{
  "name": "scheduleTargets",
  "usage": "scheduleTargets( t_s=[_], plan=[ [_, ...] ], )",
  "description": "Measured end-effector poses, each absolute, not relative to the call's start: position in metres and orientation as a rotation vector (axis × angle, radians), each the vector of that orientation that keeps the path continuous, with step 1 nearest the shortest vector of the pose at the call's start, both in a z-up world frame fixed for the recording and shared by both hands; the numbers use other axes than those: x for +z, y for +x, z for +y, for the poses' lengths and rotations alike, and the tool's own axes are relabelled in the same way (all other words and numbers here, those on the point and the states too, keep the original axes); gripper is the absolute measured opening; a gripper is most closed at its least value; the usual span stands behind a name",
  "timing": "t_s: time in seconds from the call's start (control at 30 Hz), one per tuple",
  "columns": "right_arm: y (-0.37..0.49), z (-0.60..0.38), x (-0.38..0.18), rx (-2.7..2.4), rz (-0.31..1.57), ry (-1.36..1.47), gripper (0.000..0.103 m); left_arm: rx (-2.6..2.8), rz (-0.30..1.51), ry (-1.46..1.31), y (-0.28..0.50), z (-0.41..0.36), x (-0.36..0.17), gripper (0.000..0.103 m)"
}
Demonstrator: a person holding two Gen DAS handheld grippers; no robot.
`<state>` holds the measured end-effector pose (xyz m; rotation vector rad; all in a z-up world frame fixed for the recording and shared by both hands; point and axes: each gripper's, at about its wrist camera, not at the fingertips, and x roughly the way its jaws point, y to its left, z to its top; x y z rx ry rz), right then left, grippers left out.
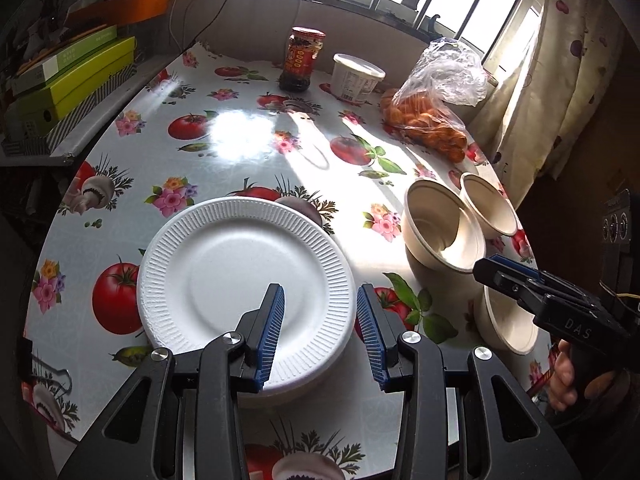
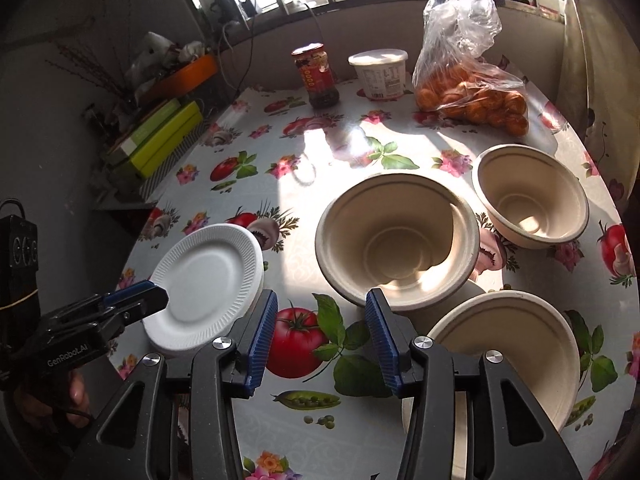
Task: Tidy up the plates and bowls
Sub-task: 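Move both grippers away from the plate stack toward the beige bowls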
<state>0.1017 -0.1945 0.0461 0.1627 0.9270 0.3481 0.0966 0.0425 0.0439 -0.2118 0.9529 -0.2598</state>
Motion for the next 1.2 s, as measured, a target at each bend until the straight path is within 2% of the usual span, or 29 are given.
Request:
scheduleTargets(
  t_s=[0.7, 1.2],
  plan=[
    [0.063, -0.300, 0.042, 0.092, 0.805, 0.256, 0.049, -0.476, 1.005, -0.140, 0.115, -0.052, 0.028, 0.039],
    [0.084, -0.323, 0.041, 0.122, 0.796, 0.230, 0.050, -0.405, 1.028, -0.134, 0.144, -0.069, 0.025, 0.039]
  ],
)
